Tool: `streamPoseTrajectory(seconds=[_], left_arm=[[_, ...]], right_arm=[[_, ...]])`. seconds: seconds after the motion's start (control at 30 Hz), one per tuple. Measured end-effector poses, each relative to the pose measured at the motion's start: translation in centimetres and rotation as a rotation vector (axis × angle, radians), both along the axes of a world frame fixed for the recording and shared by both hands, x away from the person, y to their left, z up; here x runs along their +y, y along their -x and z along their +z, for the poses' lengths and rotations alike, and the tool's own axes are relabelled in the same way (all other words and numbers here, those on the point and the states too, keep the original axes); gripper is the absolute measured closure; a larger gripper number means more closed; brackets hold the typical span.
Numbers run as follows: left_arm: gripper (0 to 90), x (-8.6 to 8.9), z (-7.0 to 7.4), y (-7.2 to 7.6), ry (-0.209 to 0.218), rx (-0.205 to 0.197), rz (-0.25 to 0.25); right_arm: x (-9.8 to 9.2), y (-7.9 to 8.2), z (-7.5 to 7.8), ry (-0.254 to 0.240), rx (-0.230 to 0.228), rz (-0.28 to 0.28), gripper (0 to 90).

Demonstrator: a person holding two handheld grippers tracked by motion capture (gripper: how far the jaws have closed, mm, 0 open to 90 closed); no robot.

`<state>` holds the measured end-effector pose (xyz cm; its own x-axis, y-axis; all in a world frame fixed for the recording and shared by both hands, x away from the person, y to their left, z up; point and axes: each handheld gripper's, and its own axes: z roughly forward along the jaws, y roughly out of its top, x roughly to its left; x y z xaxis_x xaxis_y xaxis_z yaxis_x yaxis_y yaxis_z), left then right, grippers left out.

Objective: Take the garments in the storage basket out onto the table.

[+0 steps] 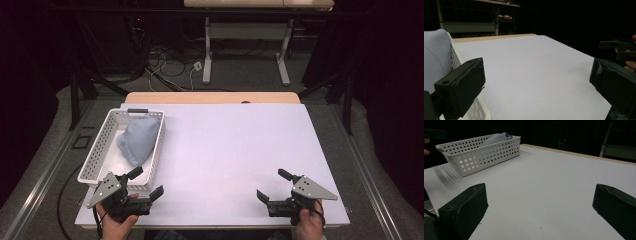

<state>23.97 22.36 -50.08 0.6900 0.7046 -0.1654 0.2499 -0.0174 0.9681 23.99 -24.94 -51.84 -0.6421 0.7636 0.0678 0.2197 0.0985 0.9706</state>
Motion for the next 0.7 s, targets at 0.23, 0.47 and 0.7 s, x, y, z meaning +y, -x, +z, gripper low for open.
streamPoseTrajectory(seconds=[0.23,0.47,0.7], left_arm=[[0.3,-0.2,0.2,0.2,-0.029,-0.005,0.004],[0.4,-0.2,0.7,0.2,-0.033,-0.026,0.019],[0.4,-0.4,1.0,0.1,-0.082,-0.012,0.033]], right_arm=[[0.3,-0.2,-0.2,0.013,-0.002,0.005,0.0],[0.2,-0.1,-0.2,0.022,0.009,0.008,0.0],[0.1,0.0,-0.2,0.025,0.011,0.003,0.0]])
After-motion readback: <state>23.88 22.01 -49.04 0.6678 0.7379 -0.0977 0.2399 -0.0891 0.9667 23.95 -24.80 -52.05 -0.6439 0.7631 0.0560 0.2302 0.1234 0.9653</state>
